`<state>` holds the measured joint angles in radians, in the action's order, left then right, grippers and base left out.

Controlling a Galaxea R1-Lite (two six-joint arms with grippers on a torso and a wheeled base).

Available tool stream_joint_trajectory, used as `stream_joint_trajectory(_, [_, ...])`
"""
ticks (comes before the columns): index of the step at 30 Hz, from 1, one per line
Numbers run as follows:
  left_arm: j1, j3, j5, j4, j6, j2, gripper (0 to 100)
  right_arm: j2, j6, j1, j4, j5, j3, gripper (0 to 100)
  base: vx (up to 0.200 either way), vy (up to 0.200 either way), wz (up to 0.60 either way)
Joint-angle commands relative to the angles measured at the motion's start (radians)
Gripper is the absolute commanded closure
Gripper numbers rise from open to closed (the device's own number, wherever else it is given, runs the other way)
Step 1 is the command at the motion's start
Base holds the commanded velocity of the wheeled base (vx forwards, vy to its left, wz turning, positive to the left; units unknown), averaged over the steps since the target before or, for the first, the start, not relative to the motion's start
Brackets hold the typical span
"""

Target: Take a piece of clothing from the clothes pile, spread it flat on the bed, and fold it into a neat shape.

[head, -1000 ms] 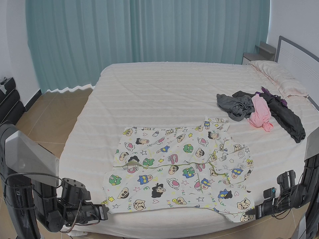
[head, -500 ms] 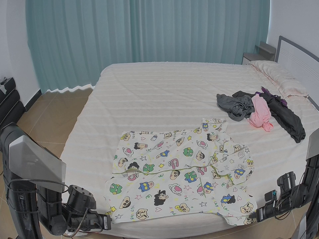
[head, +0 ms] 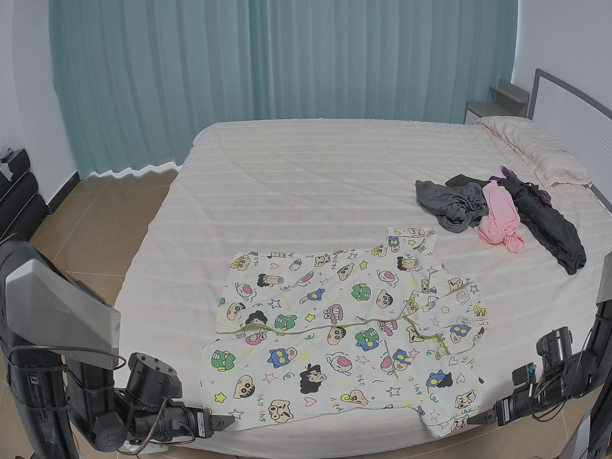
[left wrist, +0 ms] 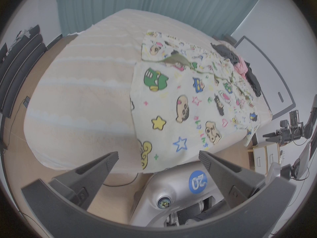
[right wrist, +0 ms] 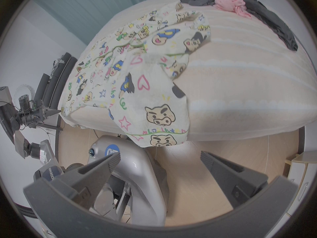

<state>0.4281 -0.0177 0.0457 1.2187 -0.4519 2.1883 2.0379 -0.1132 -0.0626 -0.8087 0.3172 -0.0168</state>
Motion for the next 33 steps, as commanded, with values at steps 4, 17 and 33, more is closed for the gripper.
stream_joint_trajectory(4, [-0.075, -0.018, 0.005, -0.001, -0.013, -0.223, 0, -0.274, 0.125, 0.009, 0.019, 0.08, -0.005, 0, 0.0, 0.0, 0.0])
stream_joint_trajectory(17, [-0.083, -0.15, 0.006, -0.039, -0.246, -0.217, 0, -0.363, 0.406, 0.09, -0.003, 0.123, -0.049, 0, 0.138, 0.0, 0.0])
stream_joint_trajectory(33, [-0.078, -0.165, 0.005, -0.027, -0.274, -0.163, 0, -0.409, 0.46, 0.09, -0.021, 0.115, -0.051, 0, 0.075, -0.013, 0.0])
